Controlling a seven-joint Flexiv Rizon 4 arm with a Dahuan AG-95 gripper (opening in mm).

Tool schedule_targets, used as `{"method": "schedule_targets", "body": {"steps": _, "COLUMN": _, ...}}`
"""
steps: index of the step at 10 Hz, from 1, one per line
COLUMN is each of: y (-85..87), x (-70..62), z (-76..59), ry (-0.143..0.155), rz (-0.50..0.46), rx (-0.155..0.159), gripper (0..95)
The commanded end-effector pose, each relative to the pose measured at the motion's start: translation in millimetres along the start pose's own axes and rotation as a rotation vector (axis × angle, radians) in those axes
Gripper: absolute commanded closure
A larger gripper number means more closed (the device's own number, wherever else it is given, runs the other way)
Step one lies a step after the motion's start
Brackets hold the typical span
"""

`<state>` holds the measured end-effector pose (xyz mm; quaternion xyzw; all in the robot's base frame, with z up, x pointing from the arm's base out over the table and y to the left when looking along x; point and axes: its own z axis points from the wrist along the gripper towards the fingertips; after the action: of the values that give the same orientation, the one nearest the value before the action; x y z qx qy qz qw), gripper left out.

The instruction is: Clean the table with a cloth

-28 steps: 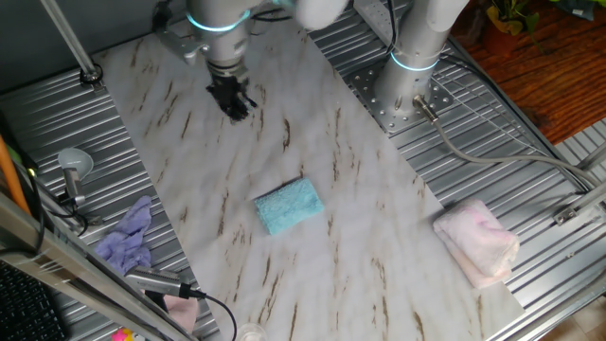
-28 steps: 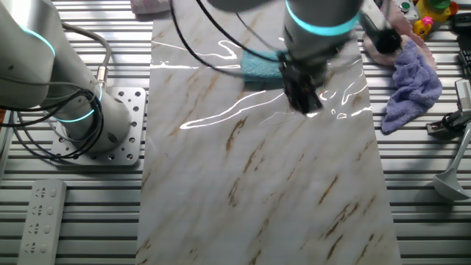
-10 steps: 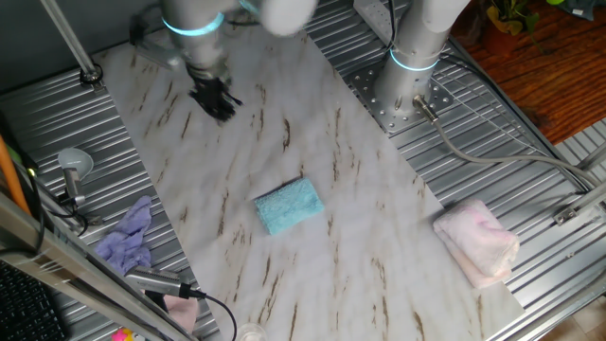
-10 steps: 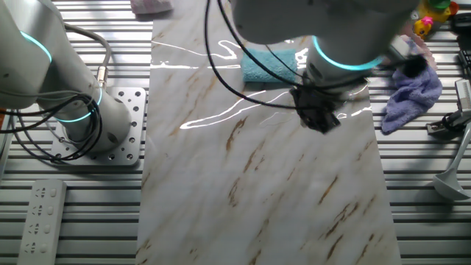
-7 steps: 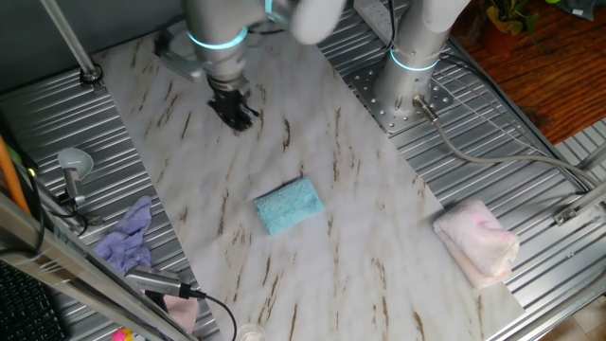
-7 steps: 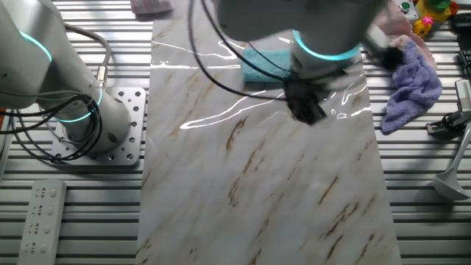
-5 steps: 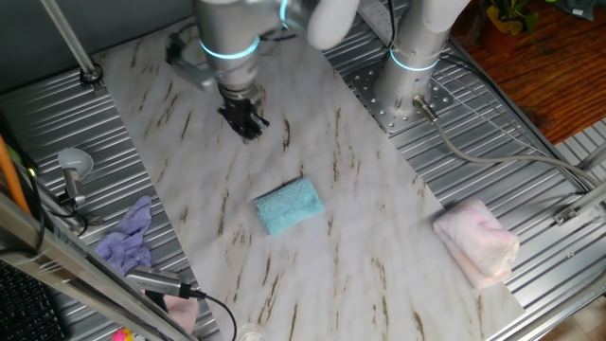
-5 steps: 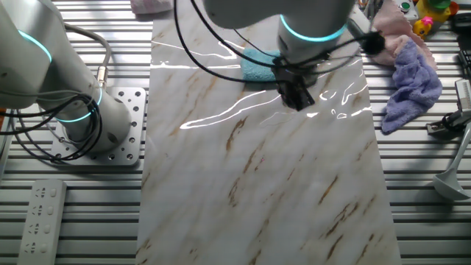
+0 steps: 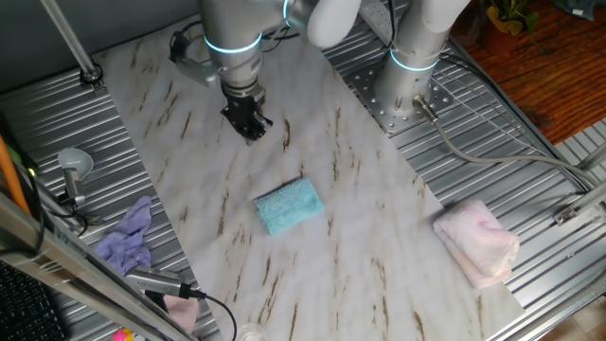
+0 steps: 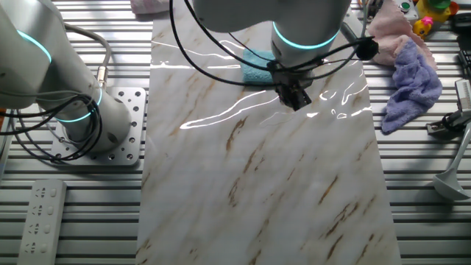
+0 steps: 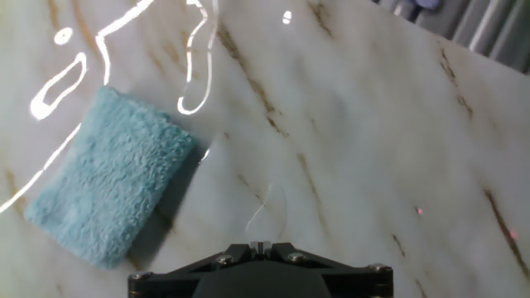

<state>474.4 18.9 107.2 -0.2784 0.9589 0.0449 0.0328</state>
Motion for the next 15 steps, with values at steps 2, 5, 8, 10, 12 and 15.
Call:
{"method": "schedule_targets", "body": {"steps": 2, "y": 5.8, "x": -3.6, "z": 3.8, "ry": 0.043, "rz": -0.083, "rx": 0.005, "gripper": 95.0}}
{"method": "schedule_targets", "body": {"steps": 5, "y": 54.5, "x": -17.3, "z": 24.7, "ry": 0.041, "rz": -0.011, "rx": 0.007, "gripper": 76.0}}
{"method": "schedule_targets", "body": {"steps": 8, "y": 68.1, "x": -20.9, "z": 31.7, "ry": 0.040, "rz": 0.009, "rx": 0.011, "gripper": 76.0}}
{"method": "schedule_targets", "body": {"steps": 10, "y": 68.1, "x": -20.9, "z": 31.7, "ry": 0.046, "rz": 0.045, "rx": 0.016, "gripper": 76.0}}
{"method": "schedule_targets", "body": {"steps": 12, "y": 68.1, "x": -20.9, "z": 31.7, "ry": 0.043, "rz": 0.084, "rx": 0.007, "gripper": 57.0}}
{"method": "schedule_targets", "body": {"steps": 15, "y": 68.4, "x": -21.1, "z": 32.0, "ry": 0.042, "rz": 0.168, "rx": 0.008, "gripper": 57.0}}
